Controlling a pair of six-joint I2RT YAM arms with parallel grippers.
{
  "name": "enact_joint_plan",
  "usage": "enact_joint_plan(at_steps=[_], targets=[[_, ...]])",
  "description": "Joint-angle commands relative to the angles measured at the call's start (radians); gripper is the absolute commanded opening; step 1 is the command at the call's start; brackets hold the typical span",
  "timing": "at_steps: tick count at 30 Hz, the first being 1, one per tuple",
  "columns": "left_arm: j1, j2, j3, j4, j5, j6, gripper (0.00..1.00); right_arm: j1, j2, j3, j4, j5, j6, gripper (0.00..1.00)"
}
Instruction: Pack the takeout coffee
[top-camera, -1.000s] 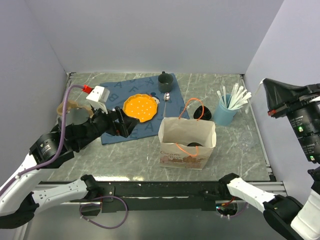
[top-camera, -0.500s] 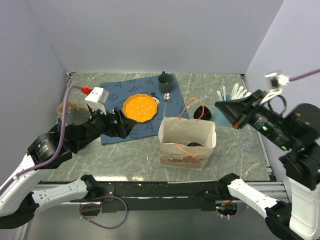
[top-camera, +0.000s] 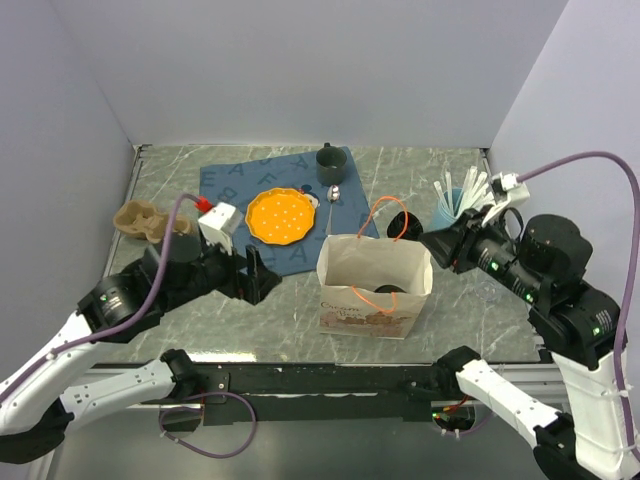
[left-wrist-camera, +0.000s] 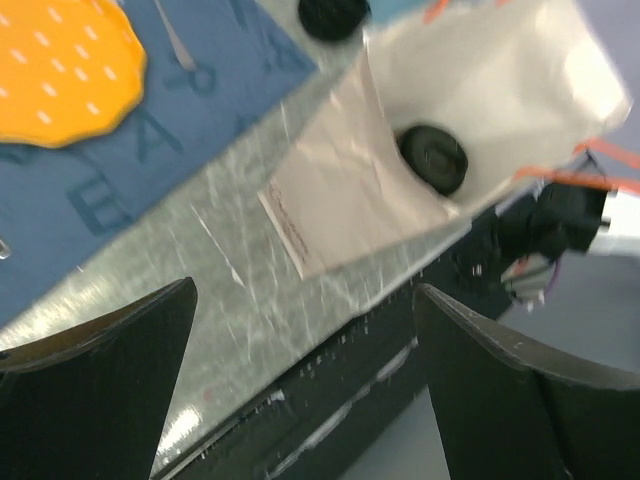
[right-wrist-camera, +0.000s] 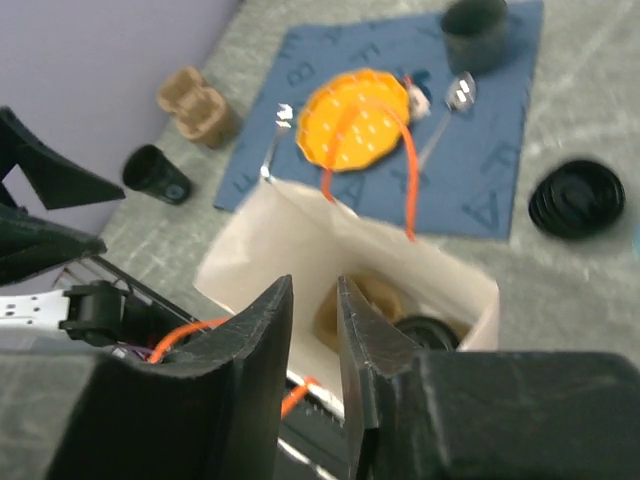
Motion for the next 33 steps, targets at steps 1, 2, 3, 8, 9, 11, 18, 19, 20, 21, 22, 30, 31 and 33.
enact_joint_plan(at_steps=[1,2,3,8,9,11,18,19,20,21,22,30,31,33], targets=[[0.002,-0.043,-0.076,0.051,0.136,-0.051,0.95,0.007,-0.064,-0.030,-0.113,0.179,0.119,0.36],[0.002,-0.051,-0.092,0.078,0.152,-0.071,0.95,0.006,-0.064,-0.027,-0.130,0.222,0.144,0.35],[0.002,-0.054,-0.120,0.092,0.160,-0.076,0.93,0.006,-0.058,-0.022,-0.138,0.247,0.170,0.35],[0.001,-0.045,-0.200,0.158,0.209,-0.096,0.87,0.006,-0.012,0.033,-0.223,0.342,0.221,0.34],[0.001,-0.045,-0.211,0.167,0.215,-0.102,0.87,0.006,0.016,0.057,-0.251,0.364,0.259,0.34],[-0.001,-0.051,-0.244,0.192,0.225,-0.122,0.86,0.006,0.033,0.071,-0.303,0.398,0.287,0.34],[-0.013,-0.077,-0.318,0.260,0.252,-0.166,0.83,0.007,0.035,0.044,-0.375,0.470,0.395,0.34],[-0.016,-0.083,-0.320,0.258,0.243,-0.163,0.84,0.006,0.038,0.045,-0.386,0.485,0.409,0.34],[-0.016,-0.085,-0.320,0.256,0.239,-0.160,0.84,0.006,0.041,0.048,-0.396,0.493,0.420,0.34],[-0.016,-0.089,-0.320,0.255,0.232,-0.155,0.84,0.007,0.051,0.050,-0.397,0.508,0.423,0.34],[-0.016,-0.092,-0.318,0.253,0.223,-0.148,0.84,0.004,0.058,0.051,-0.394,0.514,0.420,0.34],[-0.015,-0.108,-0.336,0.229,0.200,-0.149,0.86,0.004,0.131,0.052,-0.455,0.568,0.428,0.35],[-0.015,-0.111,-0.343,0.227,0.196,-0.152,0.86,0.004,0.136,0.047,-0.468,0.579,0.434,0.36],[-0.016,-0.129,-0.349,0.227,0.171,-0.152,0.87,-0.001,0.150,0.036,-0.456,0.599,0.430,0.37]])
